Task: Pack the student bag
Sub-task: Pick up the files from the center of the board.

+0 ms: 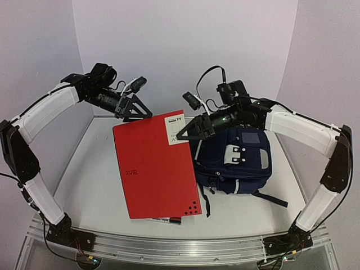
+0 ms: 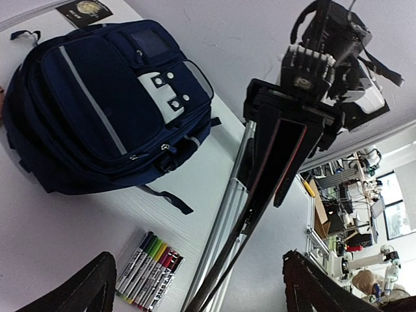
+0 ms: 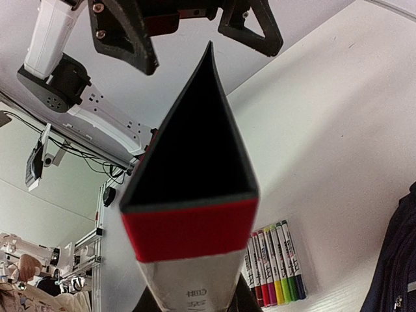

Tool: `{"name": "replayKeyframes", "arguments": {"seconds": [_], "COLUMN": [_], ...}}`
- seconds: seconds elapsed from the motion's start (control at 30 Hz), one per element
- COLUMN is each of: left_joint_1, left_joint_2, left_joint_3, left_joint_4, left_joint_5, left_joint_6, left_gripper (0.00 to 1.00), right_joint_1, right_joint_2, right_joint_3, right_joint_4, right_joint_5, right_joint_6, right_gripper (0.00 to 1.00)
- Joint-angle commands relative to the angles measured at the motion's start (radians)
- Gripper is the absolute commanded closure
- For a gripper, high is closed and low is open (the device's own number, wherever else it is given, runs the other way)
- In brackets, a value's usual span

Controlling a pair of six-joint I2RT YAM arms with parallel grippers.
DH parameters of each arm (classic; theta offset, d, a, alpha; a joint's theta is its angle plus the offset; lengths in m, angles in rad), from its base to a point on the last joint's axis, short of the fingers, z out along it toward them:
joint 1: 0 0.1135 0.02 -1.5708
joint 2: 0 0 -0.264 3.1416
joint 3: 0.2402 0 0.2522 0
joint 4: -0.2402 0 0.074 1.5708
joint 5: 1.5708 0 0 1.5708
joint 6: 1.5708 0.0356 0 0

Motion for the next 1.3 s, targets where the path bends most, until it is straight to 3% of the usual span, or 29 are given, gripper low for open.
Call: {"name": "replayKeyframes", "arguments": {"seconds": [0.0,0.1,0.47,0.53,0.73,0.77,0.93,1.0,1.27], "left_joint_1": [-0.034,-0.047,-0.047,-0.047,-0.047,-0.047,-0.046,-0.046,-0.046], "left_joint_2": [0.02,0.031,0.035,0.04,0.033,0.026,-0.007,-0.01,0.051], "left_joint_3": [-0.001,-0.023,-0.083,-0.093,-0.137,-0.146,-0.153,-0.144,-0.055], "left_joint_4": [-0.122,-0.157,-0.168,-0.182,-0.163,-0.148,-0.094,-0.087,-0.245], "left_joint_5": [0.108,0.128,0.164,0.165,0.137,0.127,0.043,0.018,0.02], "left_joint_6": [0.105,0.135,0.159,0.168,0.142,0.13,0.102,0.105,0.215], "left_gripper": [0.13,0.2,0.95,1.0,0.99,0.95,0.52,0.39,0.28], "right_joint_1": [-0.003,-0.003,-0.019,-0.024,-0.025,-0.026,-0.025,-0.025,-0.025], "right_joint_2": [-0.023,-0.022,0.012,0.022,0.042,0.045,0.057,0.061,0.042], "right_joint_3": [0.058,0.061,0.039,0.037,0.061,0.065,0.063,0.057,0.042], "right_joint_4": [0.036,0.036,0.004,-0.013,-0.121,-0.139,-0.159,-0.16,-0.166], "right_joint_5": [-0.091,-0.1,-0.062,-0.029,0.14,0.146,0.078,0.033,-0.078], "right_joint_6": [-0.011,-0.013,-0.04,-0.051,-0.123,-0.136,-0.153,-0.159,-0.172], "right_gripper": [1.0,1.0,1.0,1.0,0.99,1.0,1.0,1.0,1.0]}}
